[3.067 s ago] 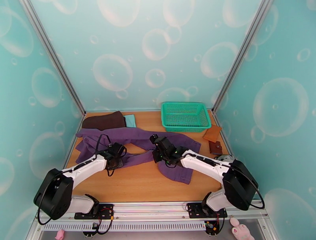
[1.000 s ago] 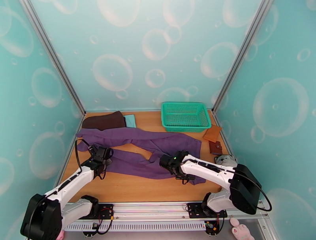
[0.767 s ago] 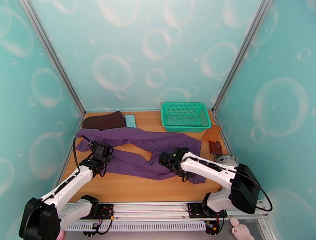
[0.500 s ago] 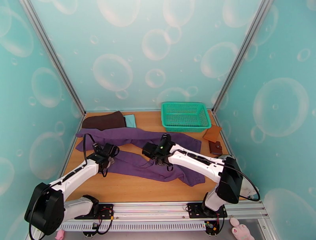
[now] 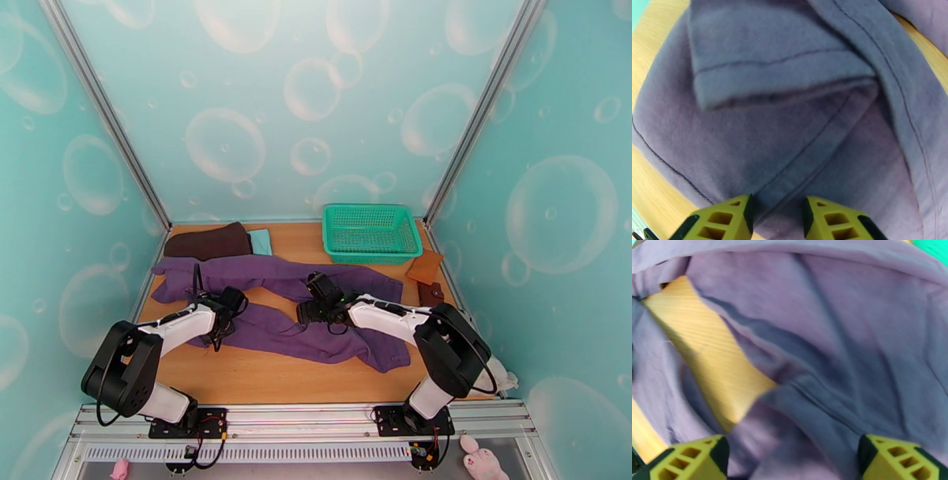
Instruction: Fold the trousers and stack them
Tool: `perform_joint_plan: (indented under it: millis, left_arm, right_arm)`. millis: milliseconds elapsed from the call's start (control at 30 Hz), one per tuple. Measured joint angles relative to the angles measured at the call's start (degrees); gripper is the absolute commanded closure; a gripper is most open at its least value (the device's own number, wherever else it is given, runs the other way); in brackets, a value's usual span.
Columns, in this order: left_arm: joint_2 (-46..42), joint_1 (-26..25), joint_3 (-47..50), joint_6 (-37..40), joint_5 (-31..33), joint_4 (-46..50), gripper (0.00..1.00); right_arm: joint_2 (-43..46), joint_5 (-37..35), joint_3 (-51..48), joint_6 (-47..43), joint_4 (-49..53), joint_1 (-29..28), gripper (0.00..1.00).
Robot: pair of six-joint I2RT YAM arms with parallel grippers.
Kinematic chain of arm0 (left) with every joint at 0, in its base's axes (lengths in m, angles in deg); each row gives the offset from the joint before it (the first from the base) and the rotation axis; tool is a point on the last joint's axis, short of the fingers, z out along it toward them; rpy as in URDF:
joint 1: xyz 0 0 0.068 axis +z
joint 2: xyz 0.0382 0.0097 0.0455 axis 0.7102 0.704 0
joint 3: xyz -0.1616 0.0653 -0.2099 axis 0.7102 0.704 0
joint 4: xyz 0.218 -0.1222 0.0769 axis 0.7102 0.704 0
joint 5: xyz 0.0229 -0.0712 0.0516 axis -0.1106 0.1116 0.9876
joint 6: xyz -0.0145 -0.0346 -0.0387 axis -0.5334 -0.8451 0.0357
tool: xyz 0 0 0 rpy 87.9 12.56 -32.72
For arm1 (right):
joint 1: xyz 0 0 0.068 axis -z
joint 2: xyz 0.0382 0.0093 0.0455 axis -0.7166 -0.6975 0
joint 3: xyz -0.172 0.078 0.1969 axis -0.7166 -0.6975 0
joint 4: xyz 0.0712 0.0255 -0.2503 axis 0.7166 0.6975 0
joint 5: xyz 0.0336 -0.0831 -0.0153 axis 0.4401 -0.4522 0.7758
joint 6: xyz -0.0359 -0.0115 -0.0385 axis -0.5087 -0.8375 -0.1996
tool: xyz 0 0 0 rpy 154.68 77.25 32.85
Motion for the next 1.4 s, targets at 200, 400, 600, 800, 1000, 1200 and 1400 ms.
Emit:
perform_joint_plan:
  millis: [200, 400, 600, 800, 1000, 1200, 1400]
  left_arm:
    - [0.5, 0.7, -0.4, -0.2, 0.0, 0.0, 0.85]
    - [-2.9, 1.8, 0.9, -1.2, -0.3, 0.5, 0.91]
    - [-7.7, 2.2, 1.7, -1.4, -0.2, 2.0, 0.91]
    - [-8.3, 2.6, 2.3, -2.2, -0.1, 3.1, 0.98]
    - [-9.9, 2.6, 2.2, -2.8, 0.4, 5.9, 0.96]
    - [-12.3, 3.1, -1.9, -3.1, 3.2, 11.6, 0.93]
    - [-14.4, 5.0, -4.3, -1.7, 3.6, 12.5, 0.92]
  right_arm:
    - [-2.0, 3.0, -4.2, 0.7, -7.0, 3.1, 0.3]
    - [0.1, 3.7, -9.4, 2.8, -12.7, 7.9, 0.55]
    - [1.2, 2.9, -11.6, 3.4, -13.6, 13.4, 0.67]
    - [1.8, 1.9, -12.0, 3.3, -13.5, 16.5, 0.66]
    - [2.3, -0.1, -11.9, 3.2, -11.8, 16.6, 0.66]
    - [2.6, -5.7, -11.4, 3.1, -9.2, 15.1, 0.65]
    - [5.4, -10.6, -11.3, 2.1, -5.0, 12.3, 0.61]
